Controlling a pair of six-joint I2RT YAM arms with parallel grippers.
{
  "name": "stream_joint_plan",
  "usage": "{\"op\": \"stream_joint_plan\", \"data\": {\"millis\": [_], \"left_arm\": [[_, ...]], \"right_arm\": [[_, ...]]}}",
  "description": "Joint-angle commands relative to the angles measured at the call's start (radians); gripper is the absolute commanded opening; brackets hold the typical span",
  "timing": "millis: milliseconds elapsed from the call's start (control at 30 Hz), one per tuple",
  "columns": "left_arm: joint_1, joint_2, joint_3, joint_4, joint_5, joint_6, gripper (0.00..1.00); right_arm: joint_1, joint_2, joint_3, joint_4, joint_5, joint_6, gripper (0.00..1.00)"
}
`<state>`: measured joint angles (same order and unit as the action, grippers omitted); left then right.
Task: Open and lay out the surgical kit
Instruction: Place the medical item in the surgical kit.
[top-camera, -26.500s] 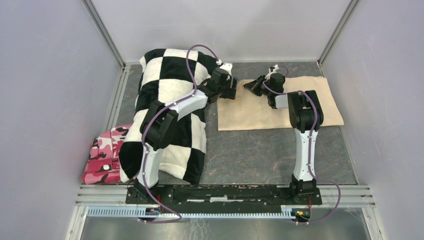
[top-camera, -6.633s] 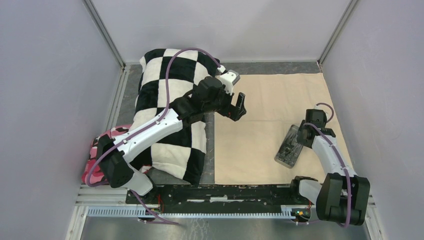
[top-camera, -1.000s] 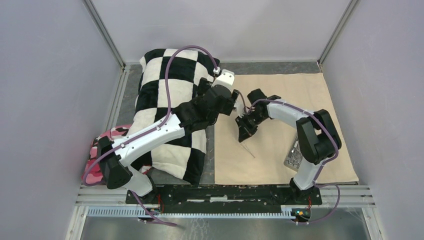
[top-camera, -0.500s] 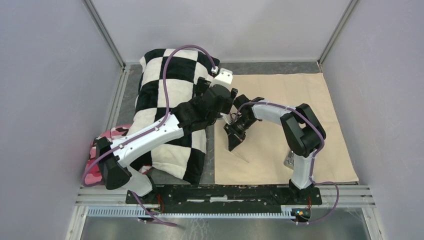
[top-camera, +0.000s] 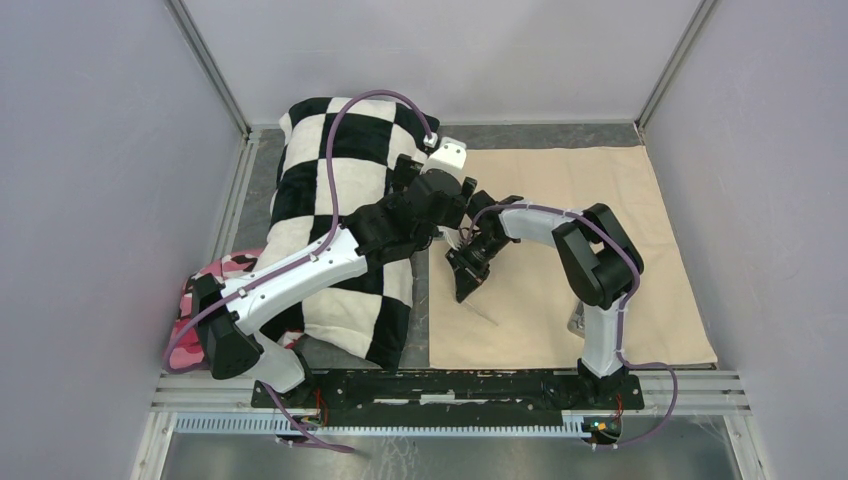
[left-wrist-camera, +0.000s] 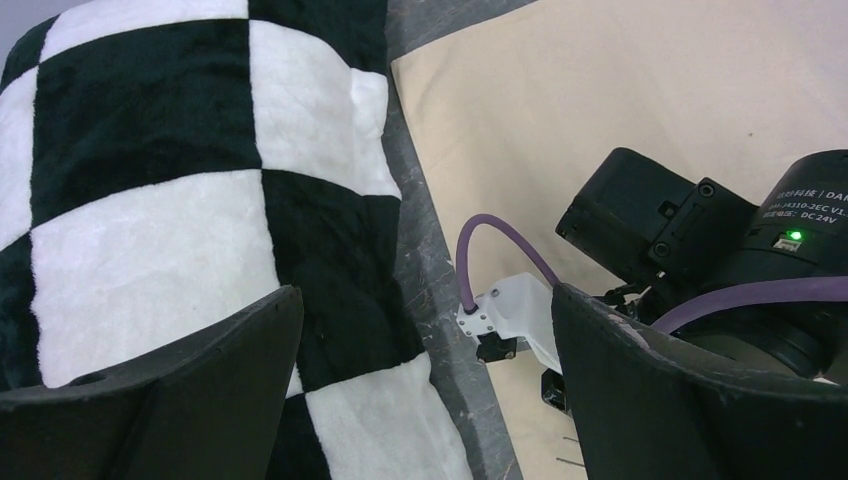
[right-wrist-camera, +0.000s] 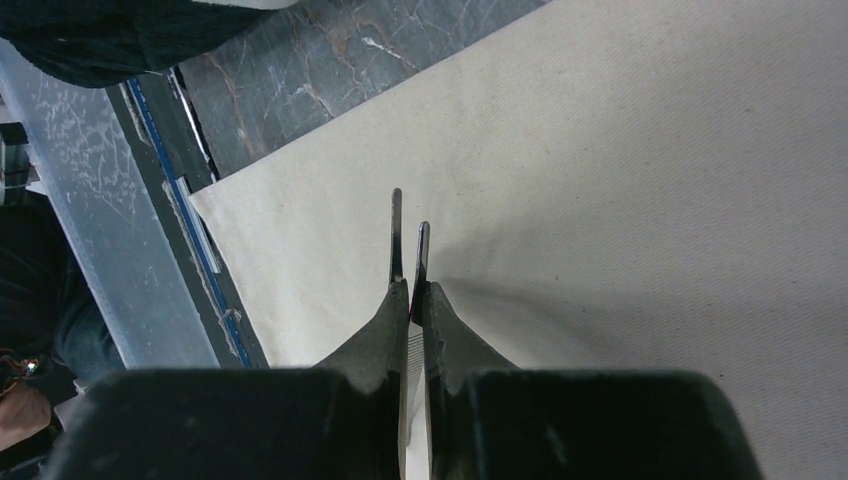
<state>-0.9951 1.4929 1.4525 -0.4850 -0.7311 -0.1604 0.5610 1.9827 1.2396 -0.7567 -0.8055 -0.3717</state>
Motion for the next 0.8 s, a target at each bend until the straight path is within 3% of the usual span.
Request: {"op": "stream_joint_plan", "data": {"millis": [0,467,667,767], "left_arm": [[-0.002,-0.029,0.03,0.025,0.005,-0.042,1.0],[-0.002,-0.029,0.03,0.028,0.024,-0.041,1.0],[-0.002,-0.03,0.029,0.028,0.029,-0.04,1.0],[-0.002,-0.03,0.028,0.027,0.03,-0.038,1.0]], "right_arm": [[-0.004,-0.021,-0.012,0.085,0.064,0.006,0.07],[-0.042,-0.117,-0.148,0.166,0.095,0.055,0.1],[-0.046,-0.126,-0.154,0.19,0.132,0.077,0.15],[-0.05,-0.135,-0.154,0.192,0.139,0.078,0.22]]}}
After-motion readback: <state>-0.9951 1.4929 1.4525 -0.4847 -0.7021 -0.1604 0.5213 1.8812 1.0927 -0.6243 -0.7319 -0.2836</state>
